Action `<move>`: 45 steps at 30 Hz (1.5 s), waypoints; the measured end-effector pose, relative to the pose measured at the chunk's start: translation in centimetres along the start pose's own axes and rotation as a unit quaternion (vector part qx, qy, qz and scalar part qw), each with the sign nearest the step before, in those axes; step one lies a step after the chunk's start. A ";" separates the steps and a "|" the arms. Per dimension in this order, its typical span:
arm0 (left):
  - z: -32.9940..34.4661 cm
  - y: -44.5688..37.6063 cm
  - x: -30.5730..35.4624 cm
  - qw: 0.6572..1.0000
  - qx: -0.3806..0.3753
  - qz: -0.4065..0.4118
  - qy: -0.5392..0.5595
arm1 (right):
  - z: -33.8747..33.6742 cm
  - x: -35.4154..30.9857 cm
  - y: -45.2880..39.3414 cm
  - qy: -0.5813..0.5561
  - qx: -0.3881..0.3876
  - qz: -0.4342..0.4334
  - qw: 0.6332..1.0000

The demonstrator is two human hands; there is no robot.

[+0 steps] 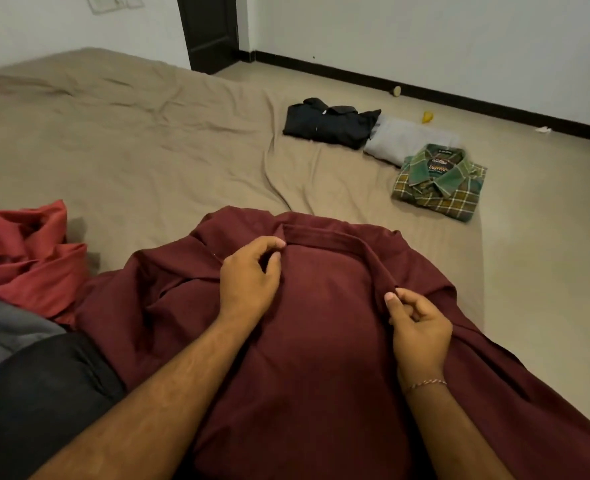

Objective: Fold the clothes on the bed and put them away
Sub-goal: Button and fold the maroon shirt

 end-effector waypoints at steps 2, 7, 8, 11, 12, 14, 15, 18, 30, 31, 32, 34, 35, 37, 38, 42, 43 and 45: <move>0.5 0.7 1.9 0.998 -0.001 0.059 -0.031 | 0.5 0.3 -0.1 -0.087 0.011 0.050 0.995; 7.2 2.0 0.5 0.959 -0.185 0.076 -0.201 | 2.8 2.6 0.8 -0.165 -0.023 0.193 0.967; 7.9 2.0 -0.3 0.951 -0.206 0.058 -0.225 | 3.1 3.0 1.1 -0.161 -0.029 0.202 0.966; 8.0 1.5 -1.5 0.956 -0.189 0.019 -0.222 | 3.0 3.6 1.3 -0.161 -0.022 0.200 0.966; 7.7 1.4 -1.7 0.960 -0.179 0.010 -0.215 | 2.9 3.6 1.2 -0.158 -0.017 0.197 0.967; 7.5 1.2 -2.0 0.965 -0.170 -0.004 -0.201 | 2.8 3.5 1.1 -0.153 -0.007 0.193 0.969; 7.5 1.2 -2.2 0.966 -0.169 -0.010 -0.194 | 2.8 3.6 1.0 -0.152 -0.005 0.192 0.970; 7.7 1.1 -2.4 0.966 -0.177 -0.019 -0.186 | 3.3 3.5 1.1 -0.150 -0.012 0.197 0.969; 7.0 0.6 -2.3 0.983 -0.155 -0.075 -0.063 | 7.0 2.1 3.0 -0.294 -0.069 0.185 0.935; 6.6 0.7 -1.8 0.986 -0.144 -0.078 -0.040 | 7.4 2.0 3.2 -0.298 -0.078 0.185 0.933; 6.2 0.9 -1.2 0.988 -0.133 -0.077 -0.021 | 7.7 1.9 3.3 -0.303 -0.087 0.183 0.931; 5.5 1.8 -0.4 0.989 -0.117 -0.084 0.018 | 8.2 1.6 3.3 -0.307 -0.103 0.171 0.931; 5.4 2.4 -0.4 0.988 -0.111 -0.096 0.043 | 8.4 1.6 3.3 -0.309 -0.109 0.166 0.930; 5.6 3.8 -1.2 0.984 -0.086 -0.128 0.085 | 9.0 1.6 3.5 -0.317 -0.124 0.160 0.926; 5.7 4.4 -1.6 0.983 -0.073 -0.140 0.097 | 9.2 1.7 3.5 -0.321 -0.133 0.158 0.924; 6.6 4.9 -1.4 0.984 -0.071 -0.132 0.098 | 9.8 2.1 3.5 -0.315 -0.140 0.157 0.925; 6.7 4.7 -1.1 0.985 -0.076 -0.124 0.091 | 9.7 2.2 3.4 -0.311 -0.139 0.155 0.927; 6.8 4.7 -0.7 0.989 -0.072 -0.111 0.071 | 9.5 2.4 3.0 -0.303 -0.139 0.147 0.931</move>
Point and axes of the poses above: each hand's wrist, its own y-axis away from the middle knuckle, its own z-axis out of the palm, x = y × z, the point moved 8 cm from there along -y, towards the middle knuckle, and after that the axes turned 13 degrees about -x, right-handed, at the moved point
